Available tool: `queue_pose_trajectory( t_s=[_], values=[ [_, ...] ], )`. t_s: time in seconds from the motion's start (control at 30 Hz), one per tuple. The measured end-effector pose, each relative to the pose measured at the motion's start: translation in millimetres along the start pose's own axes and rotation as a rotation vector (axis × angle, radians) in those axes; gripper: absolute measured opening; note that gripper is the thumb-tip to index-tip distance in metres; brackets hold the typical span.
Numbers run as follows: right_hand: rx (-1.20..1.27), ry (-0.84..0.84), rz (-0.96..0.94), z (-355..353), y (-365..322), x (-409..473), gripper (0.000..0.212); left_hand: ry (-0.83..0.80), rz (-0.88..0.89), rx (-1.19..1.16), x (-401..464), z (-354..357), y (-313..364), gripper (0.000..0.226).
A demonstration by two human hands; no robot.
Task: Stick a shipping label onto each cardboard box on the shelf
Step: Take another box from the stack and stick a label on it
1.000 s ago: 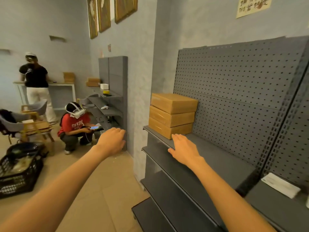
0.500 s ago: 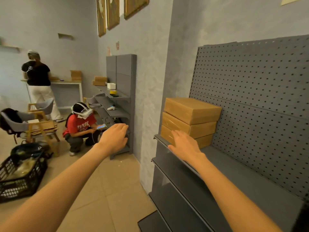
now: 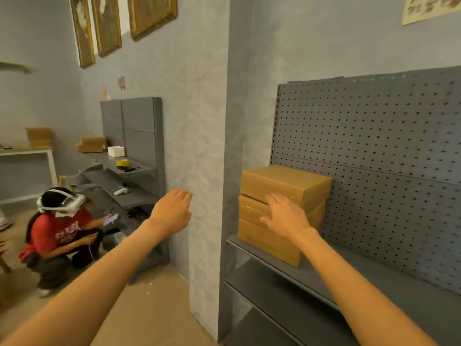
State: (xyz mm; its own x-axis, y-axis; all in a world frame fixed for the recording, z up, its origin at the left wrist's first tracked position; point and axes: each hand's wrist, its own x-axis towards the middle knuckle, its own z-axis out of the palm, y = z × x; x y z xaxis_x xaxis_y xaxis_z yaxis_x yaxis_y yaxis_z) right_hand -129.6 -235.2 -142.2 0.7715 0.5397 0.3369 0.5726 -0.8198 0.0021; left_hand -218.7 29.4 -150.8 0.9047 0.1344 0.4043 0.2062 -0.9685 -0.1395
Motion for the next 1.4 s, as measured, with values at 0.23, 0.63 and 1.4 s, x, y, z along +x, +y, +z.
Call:
queue_pose_trajectory(
  t_s=[0.23,0.63,1.4],
  values=[
    [-0.100,0.027,0.111,8.8,3.5,34.9,0.069,0.011,0.156,-0.051,64.1,37.0,-5.6,0.052],
    [-0.157,0.182,0.329,-18.2,64.7,118.5,0.066,0.139,0.311,-0.127,219.6,57.2,10.8,0.049],
    [0.493,0.211,0.921,11.4,115.8,144.7,0.073,-0.773,0.242,-1.125,347.8,103.9,79.5,0.072]
  ],
)
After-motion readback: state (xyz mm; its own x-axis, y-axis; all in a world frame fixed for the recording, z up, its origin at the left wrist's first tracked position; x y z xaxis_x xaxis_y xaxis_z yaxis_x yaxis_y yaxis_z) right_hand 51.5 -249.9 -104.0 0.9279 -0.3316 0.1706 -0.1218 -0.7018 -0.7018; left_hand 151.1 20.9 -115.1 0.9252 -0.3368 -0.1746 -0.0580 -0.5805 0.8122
